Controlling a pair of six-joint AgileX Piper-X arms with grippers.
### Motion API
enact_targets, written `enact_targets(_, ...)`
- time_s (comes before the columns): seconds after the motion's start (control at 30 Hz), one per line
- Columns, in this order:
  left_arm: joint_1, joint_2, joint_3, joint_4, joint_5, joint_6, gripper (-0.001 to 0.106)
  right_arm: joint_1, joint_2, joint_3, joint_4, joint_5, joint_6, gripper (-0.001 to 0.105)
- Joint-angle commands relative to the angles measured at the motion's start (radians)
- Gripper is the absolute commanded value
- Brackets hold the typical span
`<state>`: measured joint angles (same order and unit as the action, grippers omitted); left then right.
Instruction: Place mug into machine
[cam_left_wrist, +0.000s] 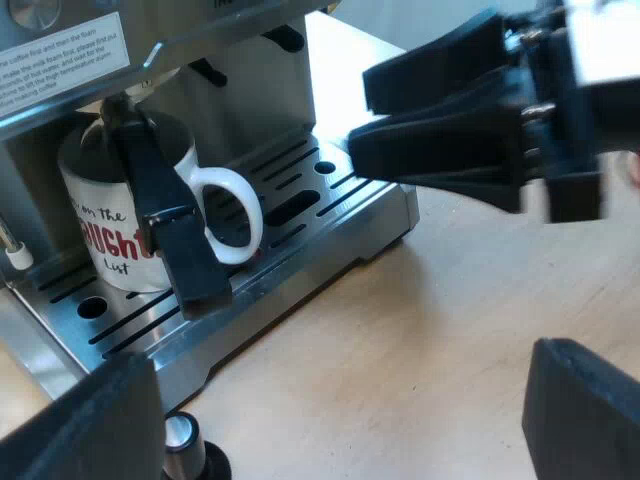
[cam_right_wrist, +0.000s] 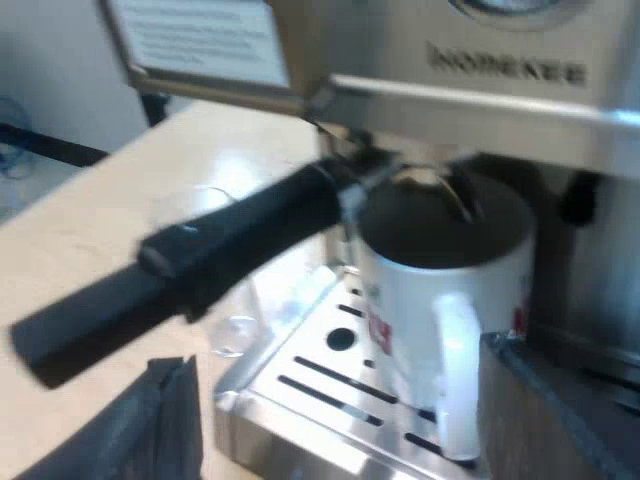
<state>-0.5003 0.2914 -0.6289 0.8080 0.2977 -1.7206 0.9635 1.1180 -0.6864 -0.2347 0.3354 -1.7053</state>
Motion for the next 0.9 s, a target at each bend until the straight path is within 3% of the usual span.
enact_targets(0.03, -0.005, 0.001, -0.030, -0.006, -0.001, -0.007, 0.079, 0.027, -0.054, 0.000, 0.051, 0.005, -0.008, 0.060)
enact_targets(0.33, -0.005, -0.001, -0.115, -0.006, -0.001, -0.007, 0.079, 0.109, -0.137, 0.000, 0.067, 0.081, -0.026, 0.057)
enact_targets(0.5, -0.005, -0.001, -0.139, -0.006, -0.001, -0.007, 0.079, 0.149, -0.155, 0.000, 0.065, 0.117, -0.026, 0.026)
enact_targets(0.6, -0.005, -0.001, -0.141, -0.006, -0.001, -0.007, 0.079, 0.160, -0.156, 0.000, 0.050, 0.124, -0.070, 0.002)
enact_targets(0.63, -0.005, -0.001, -0.141, -0.006, -0.001, -0.007, 0.079, 0.160, -0.156, 0.000, 0.046, 0.125, -0.080, 0.000)
enact_targets(0.9, -0.005, -0.001, -0.141, -0.006, -0.018, -0.002, 0.079, 0.158, -0.136, 0.000, -0.048, 0.140, -0.125, 0.000)
